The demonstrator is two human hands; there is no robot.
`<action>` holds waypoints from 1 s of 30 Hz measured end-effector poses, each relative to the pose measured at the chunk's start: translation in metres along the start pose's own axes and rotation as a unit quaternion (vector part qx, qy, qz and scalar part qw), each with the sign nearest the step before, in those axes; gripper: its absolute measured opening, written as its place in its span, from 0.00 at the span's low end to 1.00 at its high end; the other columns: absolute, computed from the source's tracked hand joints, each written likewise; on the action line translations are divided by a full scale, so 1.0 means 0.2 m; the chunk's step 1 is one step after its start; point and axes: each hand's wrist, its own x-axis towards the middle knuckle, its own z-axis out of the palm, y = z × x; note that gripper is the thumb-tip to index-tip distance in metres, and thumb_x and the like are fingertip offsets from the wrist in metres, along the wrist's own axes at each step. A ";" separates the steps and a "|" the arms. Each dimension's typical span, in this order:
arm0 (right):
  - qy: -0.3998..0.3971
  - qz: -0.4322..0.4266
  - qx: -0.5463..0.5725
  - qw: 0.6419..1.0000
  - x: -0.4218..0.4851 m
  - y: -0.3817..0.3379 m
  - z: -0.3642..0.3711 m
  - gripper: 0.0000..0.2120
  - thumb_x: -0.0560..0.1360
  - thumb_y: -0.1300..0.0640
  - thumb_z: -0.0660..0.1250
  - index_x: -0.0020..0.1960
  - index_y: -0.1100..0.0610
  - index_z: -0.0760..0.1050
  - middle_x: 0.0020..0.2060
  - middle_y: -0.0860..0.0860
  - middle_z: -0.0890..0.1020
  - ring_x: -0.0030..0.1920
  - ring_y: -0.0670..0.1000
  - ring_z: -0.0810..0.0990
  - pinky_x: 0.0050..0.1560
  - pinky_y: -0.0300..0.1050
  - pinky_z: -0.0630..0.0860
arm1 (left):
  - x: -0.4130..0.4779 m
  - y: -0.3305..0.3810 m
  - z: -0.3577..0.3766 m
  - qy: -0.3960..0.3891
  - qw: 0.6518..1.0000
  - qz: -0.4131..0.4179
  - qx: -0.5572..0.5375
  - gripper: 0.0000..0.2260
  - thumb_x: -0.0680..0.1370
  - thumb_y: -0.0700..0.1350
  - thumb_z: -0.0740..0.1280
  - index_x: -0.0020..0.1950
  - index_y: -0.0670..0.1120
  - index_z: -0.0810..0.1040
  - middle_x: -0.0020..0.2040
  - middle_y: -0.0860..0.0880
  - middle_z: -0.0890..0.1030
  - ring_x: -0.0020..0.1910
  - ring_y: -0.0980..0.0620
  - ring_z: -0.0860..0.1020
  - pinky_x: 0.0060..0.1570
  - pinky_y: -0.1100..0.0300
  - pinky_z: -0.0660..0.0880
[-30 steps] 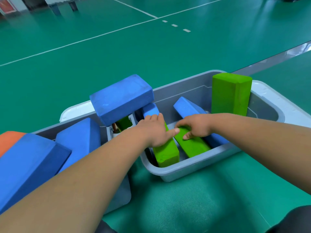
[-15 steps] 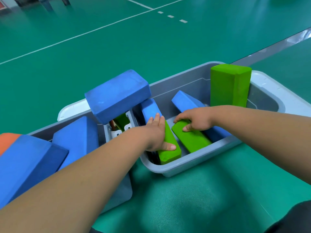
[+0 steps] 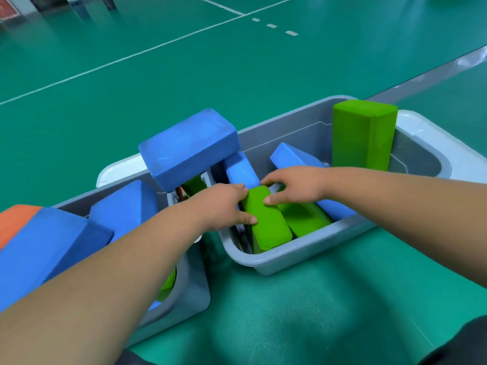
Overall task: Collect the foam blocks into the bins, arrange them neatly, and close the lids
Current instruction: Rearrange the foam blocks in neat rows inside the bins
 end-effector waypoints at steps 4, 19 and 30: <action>0.001 0.010 0.006 1.000 0.05 -0.02 0.06 0.32 0.77 0.34 0.69 0.76 0.45 0.67 0.67 0.45 0.77 0.63 0.51 0.77 0.58 0.47 0.71 | 0.02 0.04 0.01 -0.014 0.998 -0.015 0.052 0.39 0.74 0.72 0.69 0.73 0.43 0.72 0.75 0.44 0.73 0.67 0.44 0.75 0.62 0.48 0.75; -0.085 0.094 -0.005 0.992 0.22 -0.01 0.11 0.51 0.67 0.23 0.69 0.79 0.50 0.60 0.73 0.51 0.74 0.68 0.57 0.76 0.70 0.58 0.72 | 0.08 0.17 0.02 -0.082 0.976 -0.078 0.187 0.34 0.74 0.70 0.71 0.69 0.47 0.76 0.79 0.46 0.68 0.64 0.42 0.79 0.47 0.49 0.75; -0.076 0.074 -0.119 0.987 0.02 0.07 0.06 0.41 0.68 0.27 0.71 0.76 0.39 0.63 0.72 0.49 0.71 0.68 0.59 0.74 0.69 0.56 0.71 | 0.06 0.08 0.08 -0.044 0.986 -0.070 0.147 0.50 0.76 0.71 0.67 0.85 0.43 0.51 0.86 0.49 0.44 0.75 0.40 0.71 0.63 0.41 0.77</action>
